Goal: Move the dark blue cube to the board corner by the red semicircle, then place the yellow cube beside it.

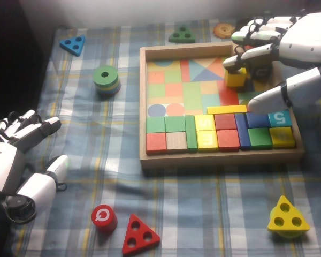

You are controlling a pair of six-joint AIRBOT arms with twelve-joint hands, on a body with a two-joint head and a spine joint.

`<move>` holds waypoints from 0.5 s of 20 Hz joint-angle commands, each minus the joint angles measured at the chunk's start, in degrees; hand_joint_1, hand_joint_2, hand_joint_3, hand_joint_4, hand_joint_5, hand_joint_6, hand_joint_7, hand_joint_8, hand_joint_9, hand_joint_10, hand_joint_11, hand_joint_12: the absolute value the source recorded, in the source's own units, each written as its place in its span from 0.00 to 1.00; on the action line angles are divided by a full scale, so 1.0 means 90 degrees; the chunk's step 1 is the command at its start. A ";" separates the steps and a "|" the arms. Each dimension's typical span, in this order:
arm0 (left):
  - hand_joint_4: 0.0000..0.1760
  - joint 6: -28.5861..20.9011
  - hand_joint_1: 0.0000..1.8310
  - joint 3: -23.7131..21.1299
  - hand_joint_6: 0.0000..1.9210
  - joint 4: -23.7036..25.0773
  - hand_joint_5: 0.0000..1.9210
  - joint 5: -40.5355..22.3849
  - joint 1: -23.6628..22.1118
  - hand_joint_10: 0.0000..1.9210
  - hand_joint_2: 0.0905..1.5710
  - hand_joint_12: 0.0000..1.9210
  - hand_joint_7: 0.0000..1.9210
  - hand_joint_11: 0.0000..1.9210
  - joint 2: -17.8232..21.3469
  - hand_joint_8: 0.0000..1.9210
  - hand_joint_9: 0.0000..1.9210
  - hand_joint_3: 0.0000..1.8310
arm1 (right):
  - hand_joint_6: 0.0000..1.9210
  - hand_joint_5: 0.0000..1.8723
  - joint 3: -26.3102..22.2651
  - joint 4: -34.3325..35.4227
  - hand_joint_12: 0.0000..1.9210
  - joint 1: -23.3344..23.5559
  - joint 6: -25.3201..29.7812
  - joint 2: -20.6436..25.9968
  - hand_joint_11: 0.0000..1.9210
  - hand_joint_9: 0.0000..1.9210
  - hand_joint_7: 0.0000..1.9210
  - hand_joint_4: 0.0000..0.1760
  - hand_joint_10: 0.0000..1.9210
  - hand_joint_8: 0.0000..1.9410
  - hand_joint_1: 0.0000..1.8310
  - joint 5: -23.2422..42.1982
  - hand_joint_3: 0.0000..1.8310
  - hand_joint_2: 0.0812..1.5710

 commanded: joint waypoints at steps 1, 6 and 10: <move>0.22 -0.0038 0.33 0.0012 0.00 0.0306 0.26 -0.0685 -0.0038 0.00 0.88 0.00 0.09 0.00 -0.0001 0.00 0.06 0.00 | 0.00 0.18 0.0075 0.0229 0.00 0.0056 -0.0110 0.0009 0.00 0.00 0.00 1.00 0.00 0.00 0.00 0.0202 0.00 0.57; 0.19 -0.0038 0.33 0.0010 0.00 0.0306 0.27 -0.0676 -0.0038 0.00 0.87 0.00 0.09 0.00 -0.0001 0.00 0.07 0.00 | 0.01 0.19 0.0302 0.0472 0.00 0.0058 -0.0336 0.0004 0.00 0.00 0.00 1.00 0.00 0.00 0.00 0.0119 0.01 0.60; 0.33 -0.0038 0.32 0.0010 0.00 0.0306 0.26 -0.0669 -0.0034 0.00 0.88 0.00 0.09 0.00 -0.0004 0.00 0.07 0.00 | 0.01 0.19 0.0309 0.0546 0.00 0.0079 -0.0337 -0.0005 0.00 0.00 0.00 0.82 0.00 0.00 0.00 0.0147 0.01 0.61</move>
